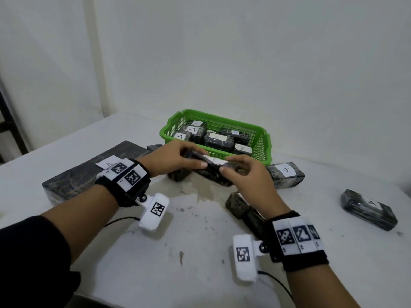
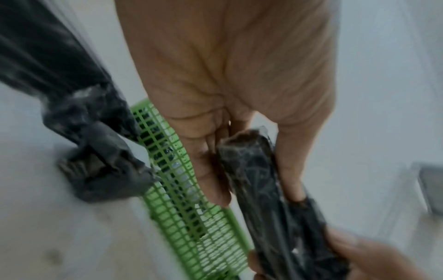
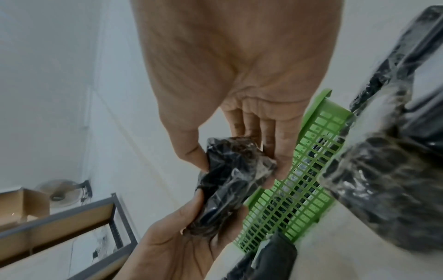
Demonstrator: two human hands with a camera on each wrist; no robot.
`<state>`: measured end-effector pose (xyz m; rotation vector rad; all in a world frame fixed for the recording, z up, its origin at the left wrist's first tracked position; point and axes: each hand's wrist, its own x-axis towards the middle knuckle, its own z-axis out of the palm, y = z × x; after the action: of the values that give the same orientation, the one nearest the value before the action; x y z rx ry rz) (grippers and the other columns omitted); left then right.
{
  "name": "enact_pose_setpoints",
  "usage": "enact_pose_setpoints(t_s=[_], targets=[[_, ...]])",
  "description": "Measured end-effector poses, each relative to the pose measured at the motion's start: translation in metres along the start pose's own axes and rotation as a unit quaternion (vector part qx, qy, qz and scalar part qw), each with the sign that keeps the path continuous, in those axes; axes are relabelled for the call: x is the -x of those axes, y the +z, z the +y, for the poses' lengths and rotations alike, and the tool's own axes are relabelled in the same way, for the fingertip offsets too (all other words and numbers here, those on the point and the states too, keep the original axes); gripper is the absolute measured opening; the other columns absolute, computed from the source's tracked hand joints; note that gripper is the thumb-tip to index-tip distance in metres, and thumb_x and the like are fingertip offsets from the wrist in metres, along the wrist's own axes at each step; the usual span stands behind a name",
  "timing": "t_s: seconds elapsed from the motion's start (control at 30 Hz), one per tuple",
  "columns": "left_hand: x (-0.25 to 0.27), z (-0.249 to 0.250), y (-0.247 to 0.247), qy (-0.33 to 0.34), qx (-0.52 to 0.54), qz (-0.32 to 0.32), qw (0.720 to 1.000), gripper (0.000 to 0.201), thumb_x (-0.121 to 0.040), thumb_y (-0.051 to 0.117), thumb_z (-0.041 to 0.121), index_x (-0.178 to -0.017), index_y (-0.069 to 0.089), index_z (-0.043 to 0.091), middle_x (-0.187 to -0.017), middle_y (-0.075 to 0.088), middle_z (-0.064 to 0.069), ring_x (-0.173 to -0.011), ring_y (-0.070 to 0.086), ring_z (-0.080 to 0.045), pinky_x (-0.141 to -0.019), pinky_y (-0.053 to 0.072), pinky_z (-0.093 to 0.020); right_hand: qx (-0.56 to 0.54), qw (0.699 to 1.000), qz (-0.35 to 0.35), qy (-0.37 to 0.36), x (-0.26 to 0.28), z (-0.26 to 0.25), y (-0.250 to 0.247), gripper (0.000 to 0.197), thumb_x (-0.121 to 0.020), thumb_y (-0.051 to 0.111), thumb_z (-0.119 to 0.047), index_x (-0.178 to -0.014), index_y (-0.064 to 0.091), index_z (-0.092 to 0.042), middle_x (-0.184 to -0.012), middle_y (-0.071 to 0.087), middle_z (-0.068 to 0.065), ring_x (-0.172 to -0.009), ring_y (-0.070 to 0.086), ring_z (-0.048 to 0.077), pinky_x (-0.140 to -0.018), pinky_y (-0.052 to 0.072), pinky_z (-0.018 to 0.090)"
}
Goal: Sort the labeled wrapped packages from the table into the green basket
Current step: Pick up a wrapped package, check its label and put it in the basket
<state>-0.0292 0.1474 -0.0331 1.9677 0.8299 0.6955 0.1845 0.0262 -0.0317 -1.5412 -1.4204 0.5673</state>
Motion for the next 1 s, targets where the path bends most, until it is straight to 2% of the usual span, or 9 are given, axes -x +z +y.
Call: enact_pose_setpoints(t_s=[0.1,0.17,0.3,0.37,0.47,0.57,0.67,0.83,1.0], targets=[[-0.004,0.008,0.012,0.014,0.086,0.059,0.994,0.033,-0.081,0.087,0.026,-0.113,0.078,0.022,-0.104,0.08,-0.006,-0.102,0.075,-0.026,-0.093,0.057,-0.032,-0.057,0.998,0.013,-0.006,-0.009,0.005,0.001,0.045,-0.075,0.088,-0.042,-0.116,0.075,-0.029,-0.109,0.078,-0.006,-0.102,0.075,0.012,-0.097,0.06,0.044],[-0.008,0.012,0.024,0.015,0.141,0.059,0.988,0.035,-0.081,0.086,0.017,-0.114,0.077,0.013,-0.106,0.08,-0.009,-0.103,0.076,-0.023,-0.093,0.058,-0.029,-0.079,0.996,0.03,-0.018,-0.012,0.008,0.001,0.049,-0.071,0.091,-0.044,-0.116,0.077,-0.029,-0.111,0.079,-0.006,-0.105,0.075,0.011,-0.097,0.06,0.041],[-0.017,0.007,0.047,0.004,0.322,0.053,0.945,0.032,-0.08,0.082,0.011,-0.11,0.074,0.006,-0.109,0.075,-0.019,-0.1,0.073,-0.03,-0.1,0.057,-0.047,-0.141,0.987,0.076,-0.023,-0.019,0.016,-0.001,0.03,-0.08,0.09,-0.02,-0.108,0.081,-0.017,-0.1,0.082,-0.002,-0.097,0.077,0.01,-0.09,0.063,0.032],[-0.021,0.003,0.053,0.01,0.358,0.079,0.93,0.027,-0.078,0.084,0.009,-0.104,0.076,0.006,-0.105,0.075,-0.02,-0.096,0.074,-0.031,-0.097,0.057,-0.047,-0.168,0.983,0.07,-0.017,-0.023,0.021,-0.002,0.032,-0.08,0.089,-0.013,-0.11,0.079,-0.013,-0.1,0.082,0.0,-0.096,0.078,0.012,-0.083,0.063,0.026],[-0.023,0.0,0.057,0.006,0.388,0.104,0.916,0.034,-0.075,0.081,0.012,-0.107,0.075,0.003,-0.105,0.076,-0.02,-0.097,0.074,-0.032,-0.091,0.059,-0.042,-0.204,0.978,0.045,0.002,-0.025,0.028,-0.009,0.039,-0.083,0.085,-0.005,-0.12,0.074,-0.012,-0.107,0.081,0.007,-0.102,0.078,0.018,-0.086,0.062,0.029],[-0.022,-0.003,0.054,-0.022,0.396,0.065,0.916,0.046,-0.08,0.075,0.012,-0.121,0.068,-0.009,-0.114,0.071,-0.027,-0.101,0.072,-0.031,-0.092,0.061,-0.04,-0.228,0.973,0.047,0.01,-0.024,0.034,-0.016,0.033,-0.086,0.081,-0.001,-0.116,0.075,-0.011,-0.101,0.082,0.01,-0.099,0.079,0.026,-0.089,0.062,0.038],[-0.021,-0.005,0.057,-0.041,0.381,0.063,0.922,0.037,-0.09,0.068,-0.001,-0.122,0.062,-0.019,-0.123,0.066,-0.035,-0.1,0.072,-0.032,-0.089,0.063,-0.038,-0.22,0.974,0.054,0.0,-0.021,0.038,-0.016,0.033,-0.084,0.083,-0.001,-0.114,0.076,-0.013,-0.098,0.082,0.009,-0.097,0.079,0.024,-0.086,0.063,0.035],[-0.017,-0.004,0.07,-0.037,0.36,0.055,0.931,0.035,-0.089,0.069,-0.002,-0.123,0.066,-0.008,-0.11,0.074,-0.021,-0.097,0.074,-0.028,-0.093,0.061,-0.04,-0.188,0.979,0.064,-0.034,-0.02,0.043,-0.009,0.03,-0.076,0.091,-0.01,-0.101,0.077,-0.016,-0.089,0.081,-0.005,-0.089,0.078,0.009,-0.074,0.061,0.02],[-0.016,-0.007,0.067,-0.025,0.353,0.083,0.932,0.035,-0.089,0.068,-0.004,-0.124,0.066,-0.008,-0.119,0.071,-0.028,-0.103,0.072,-0.033,-0.094,0.059,-0.042,-0.201,0.979,0.038,-0.023,-0.018,0.044,-0.008,0.033,-0.079,0.088,-0.003,-0.107,0.076,-0.015,-0.1,0.08,0.0,-0.098,0.077,0.012,-0.083,0.062,0.025]])
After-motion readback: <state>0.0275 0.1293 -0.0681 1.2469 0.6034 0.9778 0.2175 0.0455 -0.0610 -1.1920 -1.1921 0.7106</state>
